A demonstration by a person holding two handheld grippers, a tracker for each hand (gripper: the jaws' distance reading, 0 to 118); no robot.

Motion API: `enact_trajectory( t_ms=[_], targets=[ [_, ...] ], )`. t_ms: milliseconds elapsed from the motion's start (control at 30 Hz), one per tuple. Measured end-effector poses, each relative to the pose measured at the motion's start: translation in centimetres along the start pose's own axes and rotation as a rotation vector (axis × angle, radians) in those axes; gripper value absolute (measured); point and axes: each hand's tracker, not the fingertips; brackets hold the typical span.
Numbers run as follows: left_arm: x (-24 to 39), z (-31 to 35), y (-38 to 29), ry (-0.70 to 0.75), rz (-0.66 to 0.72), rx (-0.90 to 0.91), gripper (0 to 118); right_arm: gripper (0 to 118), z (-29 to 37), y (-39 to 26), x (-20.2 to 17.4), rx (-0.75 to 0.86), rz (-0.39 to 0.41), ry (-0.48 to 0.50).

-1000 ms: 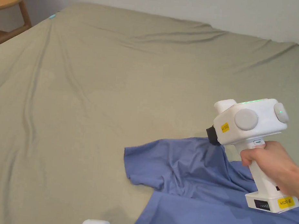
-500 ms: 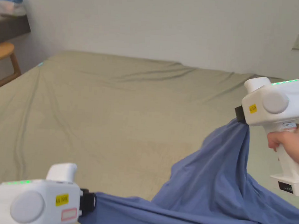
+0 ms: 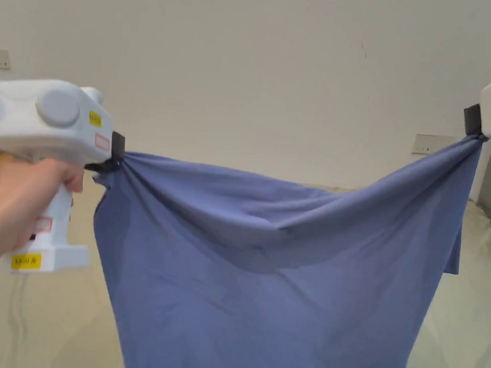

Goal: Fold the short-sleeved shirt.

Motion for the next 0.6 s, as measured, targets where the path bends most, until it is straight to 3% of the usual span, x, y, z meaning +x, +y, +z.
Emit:
enact_trajectory(
  t_ms=[333,600],
  targets=[
    [-0.9,2.1,8.8,0.102,0.023,0.078,0,1,5.7,2.6,1.7,0.069,-0.041,-0.049],
    [0.8,-0.4,11.7,0.093,0.052,0.080,0,1,1.9,5.3,1.2,0.067,-0.017,-0.074]
  ],
)
